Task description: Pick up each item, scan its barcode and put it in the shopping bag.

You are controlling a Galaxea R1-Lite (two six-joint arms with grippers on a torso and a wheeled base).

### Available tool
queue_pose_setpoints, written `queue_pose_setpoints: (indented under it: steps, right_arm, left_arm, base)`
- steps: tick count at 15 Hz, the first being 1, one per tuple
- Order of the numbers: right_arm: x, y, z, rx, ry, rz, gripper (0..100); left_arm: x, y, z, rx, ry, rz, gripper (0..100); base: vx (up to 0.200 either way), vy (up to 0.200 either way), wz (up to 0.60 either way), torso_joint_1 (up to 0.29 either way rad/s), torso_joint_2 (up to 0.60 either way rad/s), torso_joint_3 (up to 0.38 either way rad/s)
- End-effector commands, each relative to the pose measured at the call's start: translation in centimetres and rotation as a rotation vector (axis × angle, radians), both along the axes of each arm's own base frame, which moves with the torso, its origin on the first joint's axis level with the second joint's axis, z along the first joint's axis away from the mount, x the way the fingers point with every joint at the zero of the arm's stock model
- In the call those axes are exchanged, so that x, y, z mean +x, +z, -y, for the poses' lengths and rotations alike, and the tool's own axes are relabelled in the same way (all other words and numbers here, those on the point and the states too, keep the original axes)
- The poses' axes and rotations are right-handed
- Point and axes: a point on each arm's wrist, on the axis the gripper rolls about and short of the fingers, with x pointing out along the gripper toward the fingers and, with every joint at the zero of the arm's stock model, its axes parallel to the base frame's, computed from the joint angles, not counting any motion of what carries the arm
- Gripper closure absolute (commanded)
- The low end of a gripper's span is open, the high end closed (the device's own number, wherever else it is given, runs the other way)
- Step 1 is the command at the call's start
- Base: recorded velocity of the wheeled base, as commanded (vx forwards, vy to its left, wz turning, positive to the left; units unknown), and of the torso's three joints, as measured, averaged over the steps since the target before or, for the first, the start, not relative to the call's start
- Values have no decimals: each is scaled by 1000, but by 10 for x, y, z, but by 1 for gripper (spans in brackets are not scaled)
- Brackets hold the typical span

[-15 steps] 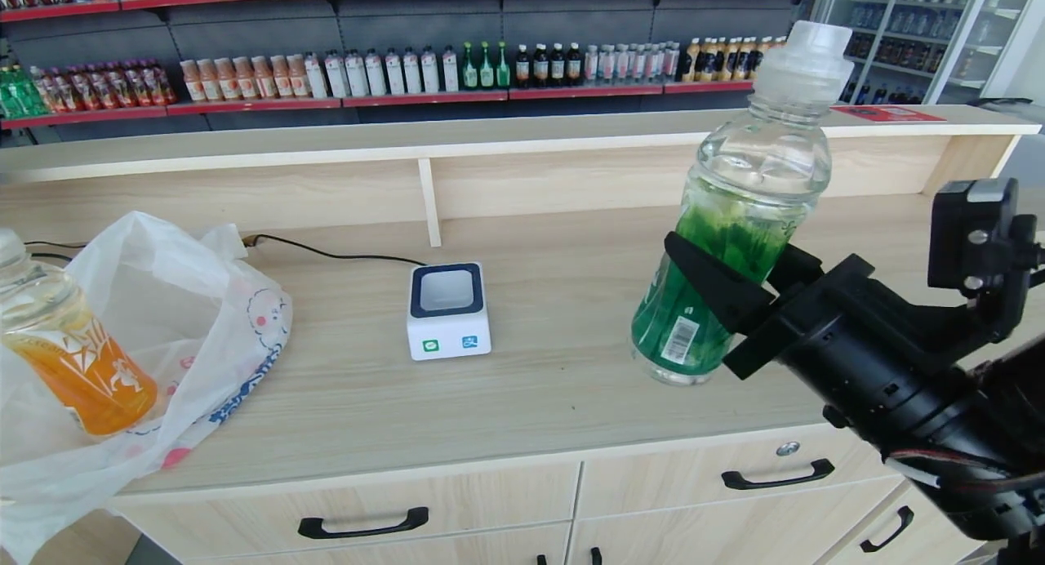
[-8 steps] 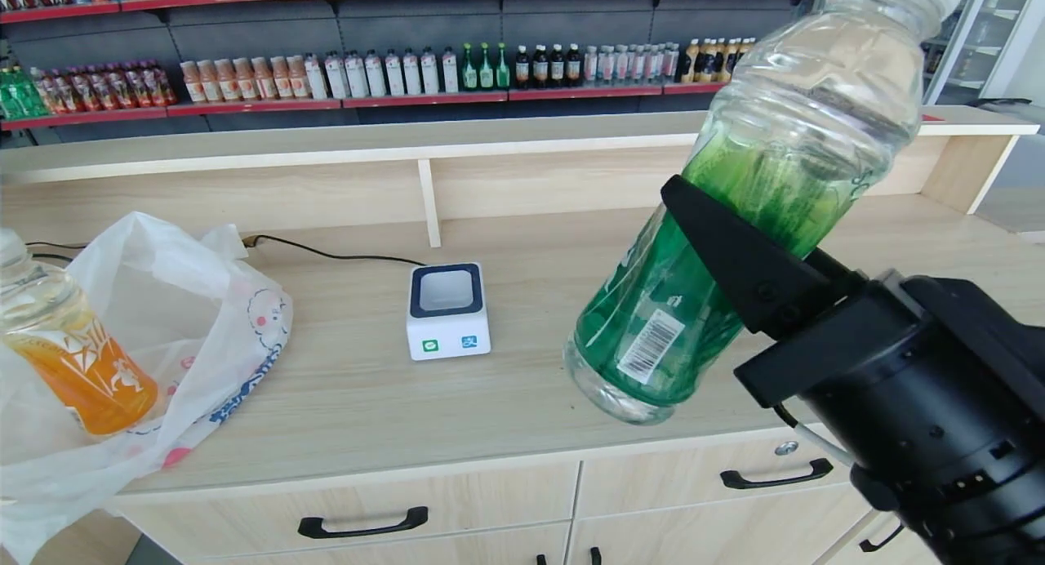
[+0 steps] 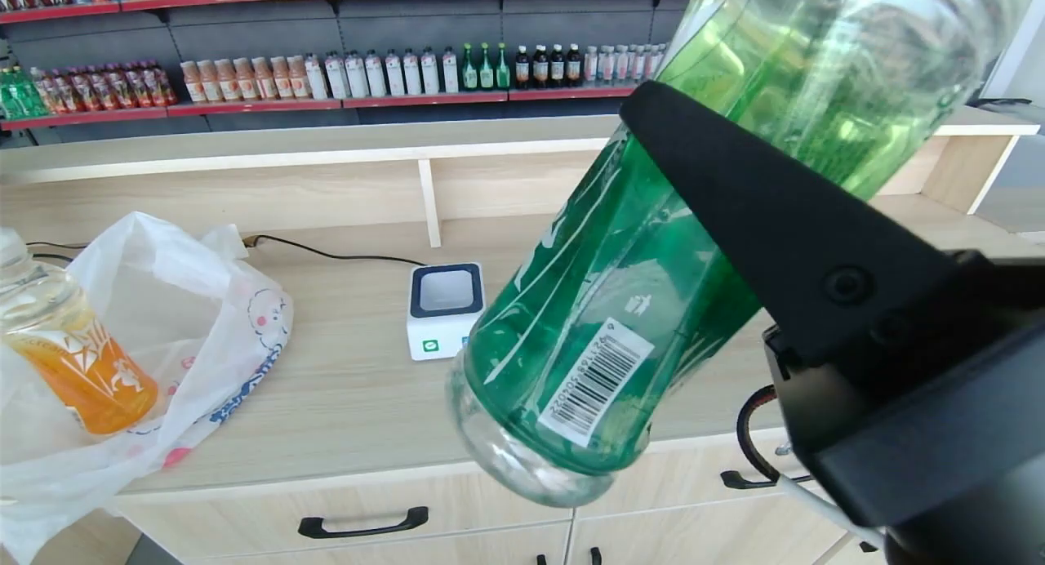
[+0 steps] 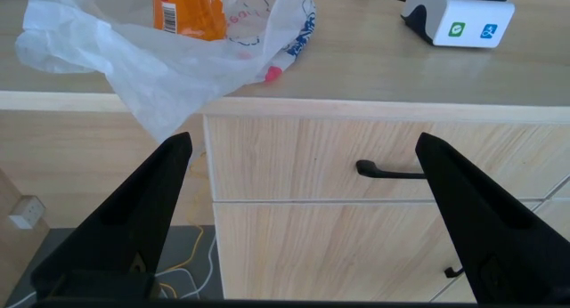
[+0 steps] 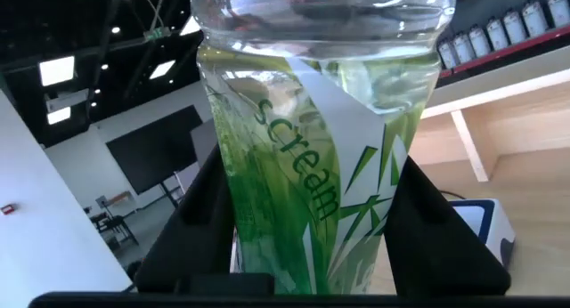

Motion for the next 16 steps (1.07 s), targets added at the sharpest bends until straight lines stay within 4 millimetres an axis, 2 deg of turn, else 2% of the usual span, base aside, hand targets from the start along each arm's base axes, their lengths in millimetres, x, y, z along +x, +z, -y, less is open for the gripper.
queue_pose_setpoints:
  steps: [1,5,16]
  right_arm:
    - [-1,3,-8,21,23,-7,100]
    - [-4,-5,-23,-1,54,-19,100]
    - [10,-19,-16,-44,6,-49,100]
  left_arm:
    - [0,0,0,0,2,1,0]
    - [0,0,0,0,2,1,0]
    - [0,0,0,0,2,-1,0]
  base:
    - [0,0,0,0,0,0]
    - [0,0,0,0,0,0]
    - [0,0,0,0,0,0]
